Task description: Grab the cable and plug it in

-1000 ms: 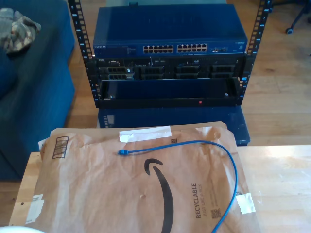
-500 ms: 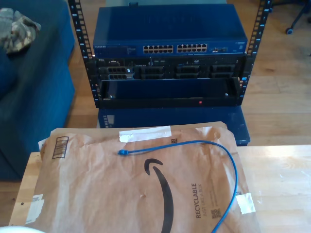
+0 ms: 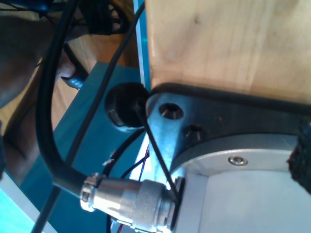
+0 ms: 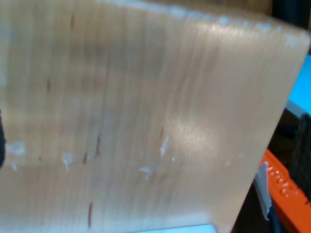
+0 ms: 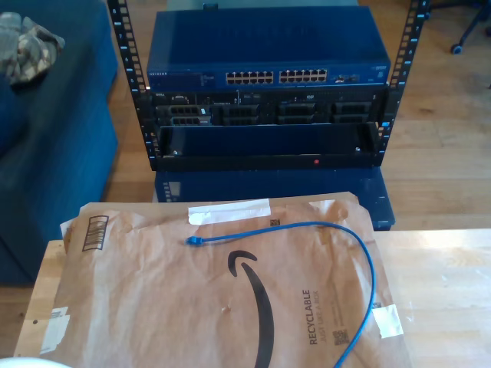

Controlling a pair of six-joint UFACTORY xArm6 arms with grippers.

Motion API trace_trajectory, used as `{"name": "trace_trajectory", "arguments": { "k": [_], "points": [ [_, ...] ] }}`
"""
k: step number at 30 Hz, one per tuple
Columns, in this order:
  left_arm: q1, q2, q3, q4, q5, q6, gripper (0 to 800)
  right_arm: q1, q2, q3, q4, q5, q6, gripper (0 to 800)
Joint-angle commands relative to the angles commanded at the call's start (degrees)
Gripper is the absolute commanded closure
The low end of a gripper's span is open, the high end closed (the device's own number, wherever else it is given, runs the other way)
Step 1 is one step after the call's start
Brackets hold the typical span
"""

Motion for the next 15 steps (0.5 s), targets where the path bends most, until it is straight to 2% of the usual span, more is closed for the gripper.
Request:
{"name": "trace_trajectory", "arguments": {
  "k": [3,6,11,15],
  "points": [
    [-0.1,-0.5,-2.5,0.0,4.0,-0.2,0,0.0,-1.8,-3.8,0.4,5.7,0.1,4],
    [-0.8,-1.8,-7.8,-1.5,10.9,-0.2,0,0.0,-2.0,-8.8,1.1,10.9,0.5,4],
    [-6.2,-1.8,-18.4,-6.9,21.0,-0.8,0,2.3,-1.8,-14.9,8.3,12.9,1.3,4],
    [-10.9,-1.8,-22.9,-8.5,25.6,-5.1,0,6.5,-1.3,-19.1,9.8,14.0,7.7,7]
  ]
}}
